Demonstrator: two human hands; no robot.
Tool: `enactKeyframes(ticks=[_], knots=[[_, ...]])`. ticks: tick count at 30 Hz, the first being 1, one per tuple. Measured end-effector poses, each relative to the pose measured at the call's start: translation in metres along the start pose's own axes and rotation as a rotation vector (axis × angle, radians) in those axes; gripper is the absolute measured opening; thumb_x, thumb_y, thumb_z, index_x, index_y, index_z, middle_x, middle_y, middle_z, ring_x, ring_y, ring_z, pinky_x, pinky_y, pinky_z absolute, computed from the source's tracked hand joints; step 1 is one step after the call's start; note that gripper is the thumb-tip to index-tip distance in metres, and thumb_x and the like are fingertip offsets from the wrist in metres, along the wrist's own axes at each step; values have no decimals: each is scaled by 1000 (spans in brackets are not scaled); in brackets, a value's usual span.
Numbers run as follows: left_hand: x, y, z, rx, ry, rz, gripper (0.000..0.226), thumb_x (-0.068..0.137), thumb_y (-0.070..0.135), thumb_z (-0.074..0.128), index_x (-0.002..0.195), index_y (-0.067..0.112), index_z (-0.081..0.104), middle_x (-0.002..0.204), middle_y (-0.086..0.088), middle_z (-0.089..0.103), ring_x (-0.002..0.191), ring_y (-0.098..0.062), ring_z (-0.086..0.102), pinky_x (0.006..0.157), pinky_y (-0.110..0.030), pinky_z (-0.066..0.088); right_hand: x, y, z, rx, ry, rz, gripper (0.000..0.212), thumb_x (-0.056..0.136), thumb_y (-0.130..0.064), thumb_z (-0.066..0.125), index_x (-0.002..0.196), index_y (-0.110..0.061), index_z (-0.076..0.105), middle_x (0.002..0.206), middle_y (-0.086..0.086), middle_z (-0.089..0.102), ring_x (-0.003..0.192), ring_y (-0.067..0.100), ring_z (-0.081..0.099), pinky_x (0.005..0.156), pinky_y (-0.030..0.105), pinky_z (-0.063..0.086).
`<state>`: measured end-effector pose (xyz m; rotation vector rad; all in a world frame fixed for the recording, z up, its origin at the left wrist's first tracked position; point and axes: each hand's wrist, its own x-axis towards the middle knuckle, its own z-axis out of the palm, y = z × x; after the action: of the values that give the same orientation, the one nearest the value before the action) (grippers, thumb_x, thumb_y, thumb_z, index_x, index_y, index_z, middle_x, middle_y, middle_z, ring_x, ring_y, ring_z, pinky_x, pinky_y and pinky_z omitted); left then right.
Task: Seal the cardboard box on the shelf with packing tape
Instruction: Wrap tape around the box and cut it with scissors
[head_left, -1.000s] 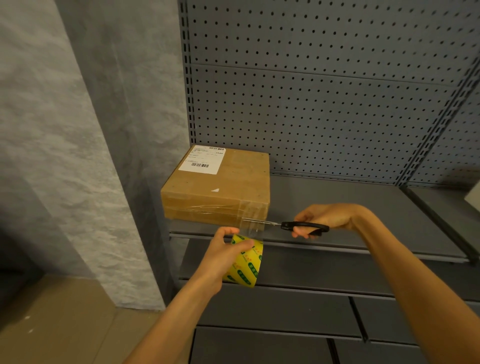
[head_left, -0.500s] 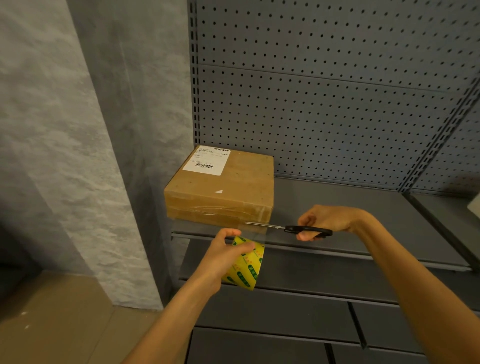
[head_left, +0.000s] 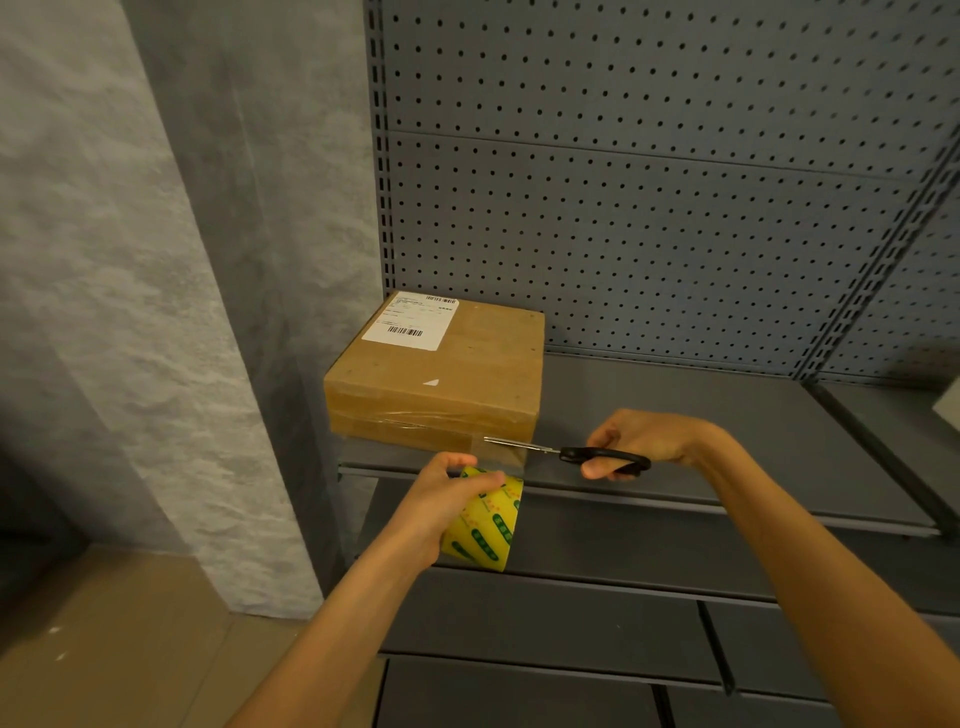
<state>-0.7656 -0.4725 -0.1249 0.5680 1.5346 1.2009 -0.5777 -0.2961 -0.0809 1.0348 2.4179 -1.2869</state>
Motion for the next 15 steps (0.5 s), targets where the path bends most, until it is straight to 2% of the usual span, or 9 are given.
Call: enactKeyframes(ticks=[3,10,15], knots=[[1,1,0,-3,5,-12,44,80,22,74,118,18,53,100,-9,66,82,-21,66,65,-31,54,0,2,0,16,3,1,19,84,-27,68,87,-8,69,69,1,62,60,7,56,60,16,48],[4,5,0,10,26,-32,44,79,23,75,117,17,54,99,-10,67,84,-22,65,67,-31,53,-1,3,0,56,-17,-16,12,83,-24,69,80,-13,69,65,-1,63,58,8,57,58,18,47],[7,6,-1,56,42,-33,44,78,24,76,116,16,55,102,-10,67,92,-24,65,78,-37,53,-3,1,3,59,-23,-19,16,84,-25,69,80,-10,69,62,-2,62,56,7,57,57,18,48]])
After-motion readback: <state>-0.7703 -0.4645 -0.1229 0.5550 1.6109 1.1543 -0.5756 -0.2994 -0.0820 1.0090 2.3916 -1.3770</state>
